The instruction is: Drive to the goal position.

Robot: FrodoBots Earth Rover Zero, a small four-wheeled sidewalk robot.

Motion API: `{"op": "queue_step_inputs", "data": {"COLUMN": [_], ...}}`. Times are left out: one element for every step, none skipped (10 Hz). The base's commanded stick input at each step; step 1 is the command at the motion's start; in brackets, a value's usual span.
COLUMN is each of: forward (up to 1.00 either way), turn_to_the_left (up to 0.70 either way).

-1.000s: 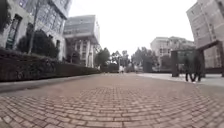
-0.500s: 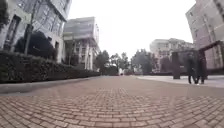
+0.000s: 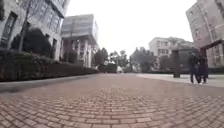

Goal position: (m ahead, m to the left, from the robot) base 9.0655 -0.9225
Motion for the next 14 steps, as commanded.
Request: {"op": "queue_step_inputs", "data": {"forward": [0.7, 0.7, 0.7, 0.7, 0.7, 0.7, 0.7, 0.7, 0.7, 0.7, 0.7, 0.7, 0.7, 0.7], "turn_to_the_left": [0.0, 0.0, 0.0, 0.0, 0.0, 0.0, 0.0, 0.0, 0.0, 0.0, 0.0, 0.0, 0.0, 0.0]}}
